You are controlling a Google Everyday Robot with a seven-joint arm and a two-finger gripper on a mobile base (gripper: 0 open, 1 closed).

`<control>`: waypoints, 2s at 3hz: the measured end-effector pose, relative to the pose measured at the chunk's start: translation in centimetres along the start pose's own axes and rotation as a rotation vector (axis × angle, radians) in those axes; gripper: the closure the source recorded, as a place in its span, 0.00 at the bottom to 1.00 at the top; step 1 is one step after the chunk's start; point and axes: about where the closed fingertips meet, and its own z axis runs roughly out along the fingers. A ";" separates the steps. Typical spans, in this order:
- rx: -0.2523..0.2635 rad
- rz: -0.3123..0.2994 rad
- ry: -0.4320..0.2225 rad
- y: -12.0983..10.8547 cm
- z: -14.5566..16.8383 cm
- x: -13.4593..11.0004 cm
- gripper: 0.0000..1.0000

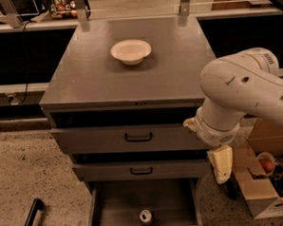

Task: Pick orange can from bottom drawer and place on counter

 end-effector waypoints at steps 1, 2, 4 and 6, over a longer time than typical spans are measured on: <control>0.004 -0.246 0.099 -0.2 2.6 -2.6 0.00; 0.039 -0.527 0.128 2.5 6.4 -4.9 0.00; 0.027 -0.656 0.090 1.5 9.0 -4.9 0.00; 0.010 -1.006 -0.135 2.0 23.9 -7.7 0.00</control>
Offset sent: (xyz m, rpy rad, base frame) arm -0.0529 0.0802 -0.1213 -0.1076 -0.3378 1.0178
